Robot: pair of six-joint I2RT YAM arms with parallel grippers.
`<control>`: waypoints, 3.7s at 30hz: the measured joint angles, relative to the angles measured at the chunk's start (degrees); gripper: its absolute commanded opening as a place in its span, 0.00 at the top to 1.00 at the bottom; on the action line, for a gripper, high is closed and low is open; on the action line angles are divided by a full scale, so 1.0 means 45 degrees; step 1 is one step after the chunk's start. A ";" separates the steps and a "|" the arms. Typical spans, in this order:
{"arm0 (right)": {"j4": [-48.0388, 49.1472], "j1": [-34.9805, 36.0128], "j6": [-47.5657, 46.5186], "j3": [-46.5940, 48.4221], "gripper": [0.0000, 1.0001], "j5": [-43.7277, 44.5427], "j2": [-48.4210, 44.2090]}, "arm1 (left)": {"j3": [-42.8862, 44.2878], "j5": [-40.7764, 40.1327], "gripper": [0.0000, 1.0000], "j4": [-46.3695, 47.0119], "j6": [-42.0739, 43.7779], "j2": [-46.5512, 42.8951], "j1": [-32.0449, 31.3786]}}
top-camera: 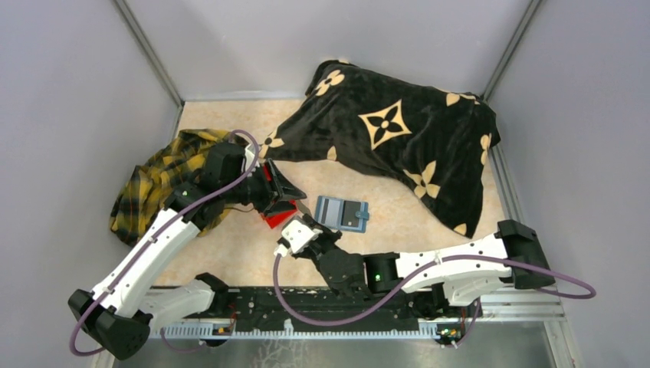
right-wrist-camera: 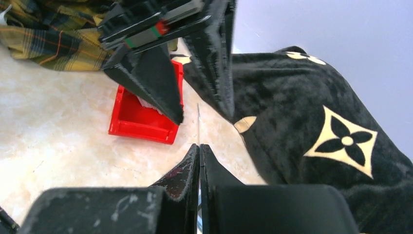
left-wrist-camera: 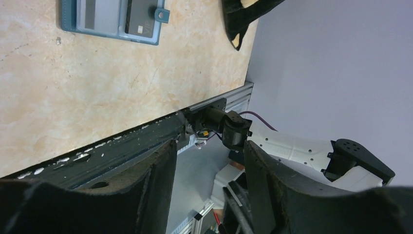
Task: Put the credit cards into the card holder
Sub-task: Pick up the credit card from the storage box.
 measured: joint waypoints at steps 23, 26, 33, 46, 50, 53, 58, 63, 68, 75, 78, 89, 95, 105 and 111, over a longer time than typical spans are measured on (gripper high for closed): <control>0.2778 0.0792 -0.3225 -0.0024 1.00 0.0423 0.1365 | -0.0165 0.1112 1.00 0.0860 -0.0738 -0.0034 0.0000; 0.3123 0.0860 -0.3517 -0.0102 1.00 0.0646 0.1365 | -0.0476 0.1321 1.00 0.1185 -0.0753 -0.0102 0.0049; 0.3827 0.1156 -0.3735 -0.0680 0.63 0.1705 0.1389 | -0.2059 0.1525 1.00 0.3070 -0.1277 -0.0738 0.0058; -0.3784 0.0733 0.6509 -0.0806 0.56 0.2030 -0.2764 | -0.4726 0.0121 1.00 0.8344 -0.1001 -0.0520 0.0058; -0.4940 -0.1044 0.9039 -0.0869 0.56 0.0549 -0.4177 | -0.5513 0.0092 1.00 1.0185 -0.0797 -0.0272 0.0058; -0.5231 -0.2798 1.0554 -0.1175 0.57 -0.1127 -0.5027 | -0.6081 0.0112 1.00 1.1623 -0.0651 -0.0126 0.0058; -0.4964 -0.6203 1.2730 -0.2045 0.58 -0.4959 -0.5455 | -0.6917 0.0369 1.00 1.4076 -0.0636 0.0301 0.0053; -0.3993 -0.8927 1.4756 -0.3177 0.58 -0.9092 -0.5090 | -0.7373 0.0665 1.00 1.6111 -0.0690 0.0792 -0.0024; -0.2603 -0.9782 1.6155 -0.3740 0.58 -1.1798 -0.4367 | -0.7397 0.0967 1.00 1.7592 -0.0811 0.1316 -0.0039; -0.0782 -1.0370 1.7486 -0.4153 0.59 -1.3896 -0.3968 | -0.7402 0.1243 1.00 1.8506 -0.0996 0.1855 -0.0097; -0.0194 -1.0457 1.7826 -0.4362 0.59 -1.4338 -0.3959 | -0.7402 0.1297 1.00 1.8753 -0.1025 0.1967 -0.0097; 0.1831 -1.0904 1.8705 -0.4993 0.77 -1.5722 -0.2895 | -0.7427 0.1880 1.00 2.0414 -0.1778 0.3196 -0.0102; 0.3143 -1.1064 1.9152 -0.5153 1.00 -1.6296 -0.2370 | -0.7490 0.2084 0.96 2.1201 -0.2127 0.3667 -0.0083; 0.2599 -1.1317 1.9054 -0.5173 1.00 -1.6441 -0.2749 | -0.7694 0.1685 0.56 2.0643 -0.1967 0.3813 -0.0126; -0.0549 -1.1375 1.7733 -0.5095 1.00 -1.5174 -0.3915 | -0.7271 -0.0180 0.58 1.7014 -0.0709 0.3230 -0.0243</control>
